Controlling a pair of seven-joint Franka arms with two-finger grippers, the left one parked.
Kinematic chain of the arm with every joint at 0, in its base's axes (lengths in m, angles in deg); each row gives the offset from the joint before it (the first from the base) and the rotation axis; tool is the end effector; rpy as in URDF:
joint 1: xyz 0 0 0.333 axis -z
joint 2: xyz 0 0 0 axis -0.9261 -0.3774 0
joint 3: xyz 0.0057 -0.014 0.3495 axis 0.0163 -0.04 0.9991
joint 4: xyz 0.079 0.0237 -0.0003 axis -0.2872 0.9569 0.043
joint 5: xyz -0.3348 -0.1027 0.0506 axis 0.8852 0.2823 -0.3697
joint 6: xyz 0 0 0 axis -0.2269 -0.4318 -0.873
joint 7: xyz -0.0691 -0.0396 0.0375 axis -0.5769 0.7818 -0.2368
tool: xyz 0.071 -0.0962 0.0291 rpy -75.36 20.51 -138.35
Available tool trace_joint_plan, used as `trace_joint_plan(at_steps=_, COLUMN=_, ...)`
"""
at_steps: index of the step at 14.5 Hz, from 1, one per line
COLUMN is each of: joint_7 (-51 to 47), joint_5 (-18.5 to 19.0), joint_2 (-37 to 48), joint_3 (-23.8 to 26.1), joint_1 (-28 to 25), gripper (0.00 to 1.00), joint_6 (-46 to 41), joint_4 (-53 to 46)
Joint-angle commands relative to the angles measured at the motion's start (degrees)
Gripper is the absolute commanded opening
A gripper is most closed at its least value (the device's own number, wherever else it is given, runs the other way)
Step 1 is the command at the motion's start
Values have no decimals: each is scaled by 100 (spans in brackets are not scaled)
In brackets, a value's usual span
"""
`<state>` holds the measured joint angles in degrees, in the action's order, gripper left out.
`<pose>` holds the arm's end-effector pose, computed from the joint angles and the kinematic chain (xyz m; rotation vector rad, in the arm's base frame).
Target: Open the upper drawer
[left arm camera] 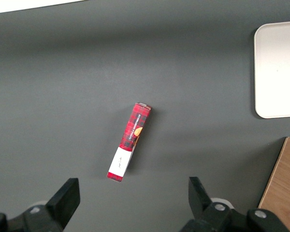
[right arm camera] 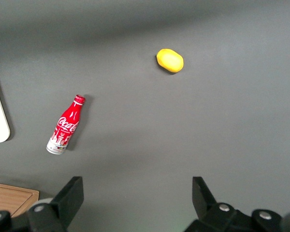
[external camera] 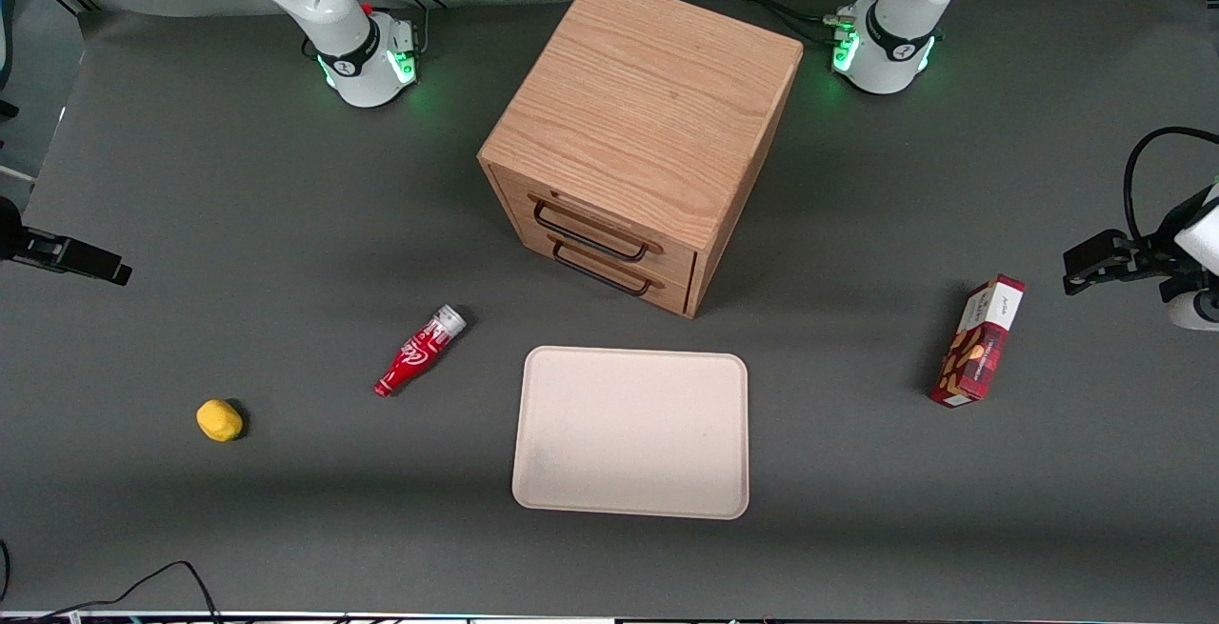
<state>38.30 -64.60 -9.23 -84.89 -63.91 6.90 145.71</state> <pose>0.5721 -0.0485 0.6197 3.0682 -0.3571 -0.0959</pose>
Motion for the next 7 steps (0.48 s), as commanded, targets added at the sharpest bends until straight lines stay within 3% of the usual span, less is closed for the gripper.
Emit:
trace_joint_plan(at_steps=1, joint_7=-96, joint_5=89, joint_2=-25, joint_3=18, joint_1=-23, gripper=100, joint_6=-94, joint_4=-126)
trace_joint_plan(at_steps=7, joint_7=-61, joint_5=71, joint_2=54, joint_3=0, joint_1=-478, gripper=100, joint_6=-111, joint_4=-161)
